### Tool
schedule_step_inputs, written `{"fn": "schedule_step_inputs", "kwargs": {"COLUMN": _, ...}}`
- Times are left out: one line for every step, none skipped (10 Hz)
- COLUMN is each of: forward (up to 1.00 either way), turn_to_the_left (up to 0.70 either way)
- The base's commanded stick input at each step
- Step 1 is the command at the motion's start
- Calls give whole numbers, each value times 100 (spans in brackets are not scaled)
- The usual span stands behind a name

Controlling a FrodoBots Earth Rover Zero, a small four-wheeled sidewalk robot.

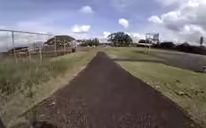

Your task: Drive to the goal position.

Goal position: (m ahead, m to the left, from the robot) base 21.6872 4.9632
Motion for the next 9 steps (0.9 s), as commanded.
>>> {"fn": "schedule_step_inputs", "kwargs": {"forward": 85, "turn_to_the_left": 0}}
{"fn": "schedule_step_inputs", "kwargs": {"forward": 85, "turn_to_the_left": 0}}
{"fn": "schedule_step_inputs", "kwargs": {"forward": 85, "turn_to_the_left": 0}}
{"fn": "schedule_step_inputs", "kwargs": {"forward": 85, "turn_to_the_left": 0}}
{"fn": "schedule_step_inputs", "kwargs": {"forward": 85, "turn_to_the_left": 0}}
{"fn": "schedule_step_inputs", "kwargs": {"forward": 85, "turn_to_the_left": 0}}
{"fn": "schedule_step_inputs", "kwargs": {"forward": 85, "turn_to_the_left": 0}}
{"fn": "schedule_step_inputs", "kwargs": {"forward": 85, "turn_to_the_left": 0}}
{"fn": "schedule_step_inputs", "kwargs": {"forward": 85, "turn_to_the_left": 0}}
